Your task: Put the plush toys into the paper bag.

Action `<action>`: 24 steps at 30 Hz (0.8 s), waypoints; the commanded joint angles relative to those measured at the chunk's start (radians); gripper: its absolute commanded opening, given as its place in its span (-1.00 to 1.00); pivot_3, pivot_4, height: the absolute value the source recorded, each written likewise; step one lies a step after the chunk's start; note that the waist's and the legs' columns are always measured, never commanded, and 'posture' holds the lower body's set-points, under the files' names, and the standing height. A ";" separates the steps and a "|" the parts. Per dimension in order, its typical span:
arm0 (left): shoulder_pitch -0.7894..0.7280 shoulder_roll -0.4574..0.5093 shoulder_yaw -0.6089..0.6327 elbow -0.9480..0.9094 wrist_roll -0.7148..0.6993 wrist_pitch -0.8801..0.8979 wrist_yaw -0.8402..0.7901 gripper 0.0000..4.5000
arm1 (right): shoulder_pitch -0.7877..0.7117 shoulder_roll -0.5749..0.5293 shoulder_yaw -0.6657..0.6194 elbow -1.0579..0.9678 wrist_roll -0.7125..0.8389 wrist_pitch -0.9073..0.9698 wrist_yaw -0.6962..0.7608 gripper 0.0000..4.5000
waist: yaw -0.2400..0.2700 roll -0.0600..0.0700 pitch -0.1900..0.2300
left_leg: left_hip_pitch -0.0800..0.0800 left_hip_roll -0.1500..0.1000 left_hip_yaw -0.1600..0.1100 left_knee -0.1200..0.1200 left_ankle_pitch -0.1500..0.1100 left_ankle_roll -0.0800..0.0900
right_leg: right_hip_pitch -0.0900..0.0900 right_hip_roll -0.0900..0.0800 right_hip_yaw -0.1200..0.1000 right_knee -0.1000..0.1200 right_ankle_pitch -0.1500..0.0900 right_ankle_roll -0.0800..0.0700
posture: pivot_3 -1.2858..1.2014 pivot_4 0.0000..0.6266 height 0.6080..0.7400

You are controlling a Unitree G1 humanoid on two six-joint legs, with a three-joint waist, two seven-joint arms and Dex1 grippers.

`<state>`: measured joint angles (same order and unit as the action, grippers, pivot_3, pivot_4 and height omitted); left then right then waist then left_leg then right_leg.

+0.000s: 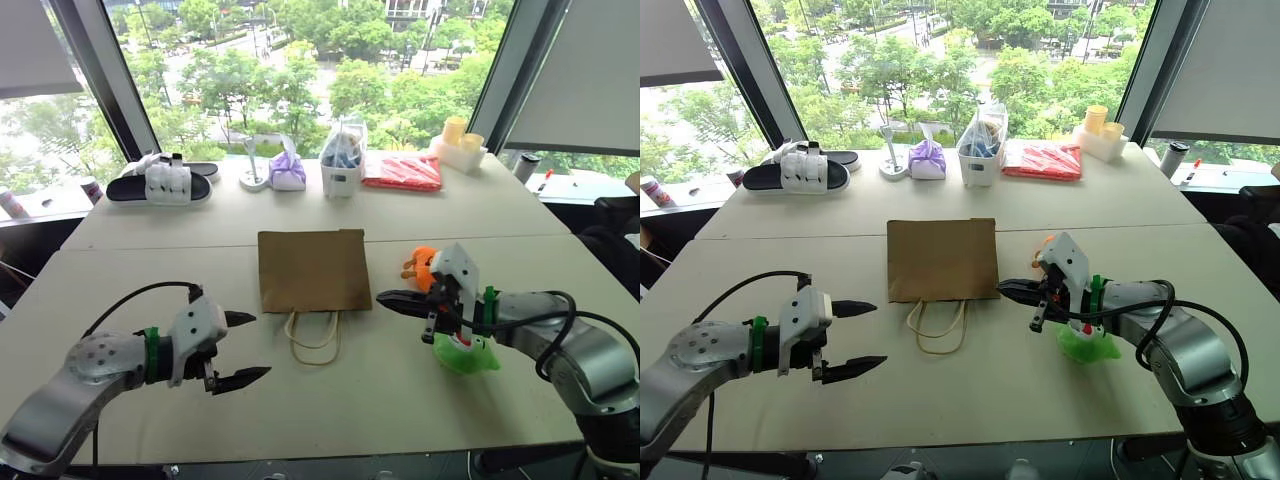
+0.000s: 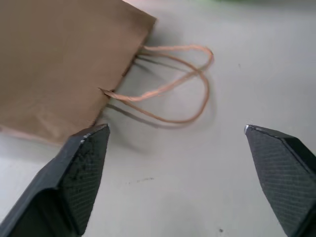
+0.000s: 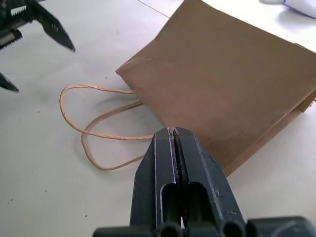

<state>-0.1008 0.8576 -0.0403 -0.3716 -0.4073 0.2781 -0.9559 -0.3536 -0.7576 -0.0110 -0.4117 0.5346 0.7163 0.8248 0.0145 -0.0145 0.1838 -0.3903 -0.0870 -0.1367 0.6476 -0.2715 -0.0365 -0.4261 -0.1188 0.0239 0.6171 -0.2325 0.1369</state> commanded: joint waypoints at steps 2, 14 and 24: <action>-0.105 -0.095 -0.111 0.103 0.114 -0.123 -0.024 0.99 | 0.002 0.000 -0.019 -0.046 0.013 0.001 -0.009 -1.00 | -0.001 0.000 0.000 | 0.000 0.000 0.000 0.001 0.000 0.000 | 0.000 0.000 0.000 0.000 0.000 0.000 | 0.03 -0.52 1.00; -0.289 -0.261 -0.124 0.263 0.136 -0.173 -0.033 -0.32 | 0.098 -0.003 -0.030 -0.135 0.034 0.050 -0.060 -1.00 | -0.001 0.000 0.000 | 0.000 0.000 -0.001 0.001 0.000 0.000 | -0.001 0.000 -0.001 0.001 0.002 0.002 | 0.03 -0.52 1.00; -0.460 -0.347 0.034 0.163 -0.177 0.225 0.063 -0.99 | 0.096 0.191 0.142 -0.079 -0.103 -0.010 -0.219 -1.00 | -0.027 0.000 0.000 | 0.001 -0.001 -0.003 0.002 0.000 0.000 | -0.001 0.000 -0.001 0.006 0.002 0.004 | 0.03 -0.52 1.00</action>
<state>-0.5544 0.5097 -0.0393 -0.1778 -0.5440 0.4656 -0.9065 -0.2369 -0.5803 0.1240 -0.4878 0.4615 0.7331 0.6326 -0.0121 -0.0149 0.1836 -0.3891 -0.0879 -0.1397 0.6497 -0.2714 -0.0365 -0.4271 -0.1184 0.0235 0.6230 -0.2303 0.1405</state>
